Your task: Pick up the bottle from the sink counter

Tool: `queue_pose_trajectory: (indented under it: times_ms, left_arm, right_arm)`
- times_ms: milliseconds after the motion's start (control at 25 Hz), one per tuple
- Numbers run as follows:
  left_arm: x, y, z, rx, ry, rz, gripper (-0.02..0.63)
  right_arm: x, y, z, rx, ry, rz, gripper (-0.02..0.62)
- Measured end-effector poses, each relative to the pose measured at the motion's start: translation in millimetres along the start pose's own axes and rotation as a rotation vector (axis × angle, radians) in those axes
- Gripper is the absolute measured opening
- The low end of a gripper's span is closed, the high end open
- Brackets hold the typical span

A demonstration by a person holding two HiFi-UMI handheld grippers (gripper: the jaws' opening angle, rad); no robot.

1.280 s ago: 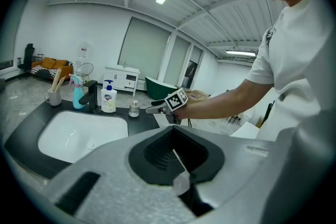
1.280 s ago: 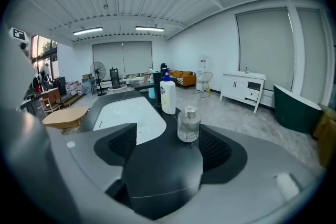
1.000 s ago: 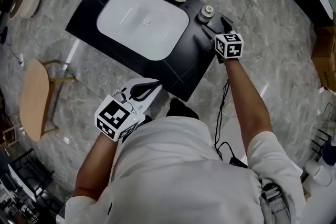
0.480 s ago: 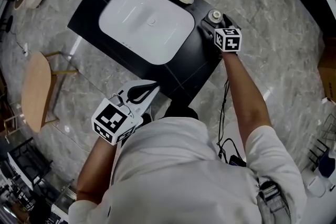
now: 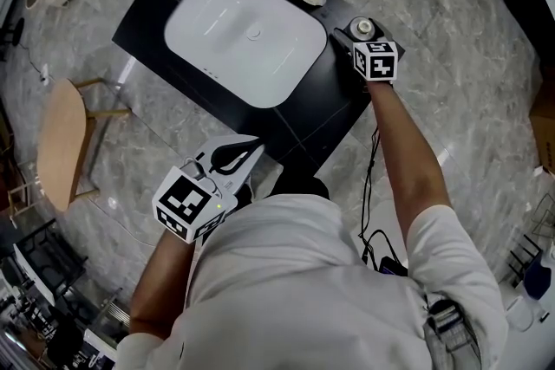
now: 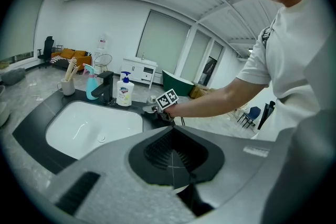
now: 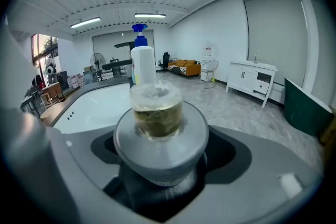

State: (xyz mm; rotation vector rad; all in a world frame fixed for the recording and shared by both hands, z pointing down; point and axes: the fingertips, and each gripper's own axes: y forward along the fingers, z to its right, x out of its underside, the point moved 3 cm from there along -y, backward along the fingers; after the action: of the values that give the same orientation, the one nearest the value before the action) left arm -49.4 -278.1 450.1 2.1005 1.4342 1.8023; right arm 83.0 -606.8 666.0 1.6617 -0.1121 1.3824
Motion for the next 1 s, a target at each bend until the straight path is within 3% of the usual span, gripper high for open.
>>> queue_pose_trajectory:
  times_ms: [200, 1000]
  left_arm:
    - [1.2, -1.6, -3.7, -0.012, -0.013, 0.005, 0.006]
    - [4.9, -14.0, -10.0, 0.018, 0.008, 0.019, 0.006]
  right_arm:
    - [4.1, 2.7, -2.7, 0.032, -0.085, -0.051, 0.356]
    - [0.1, -12.0, -7.1, 0.026, -0.084, -0.062, 0.350]
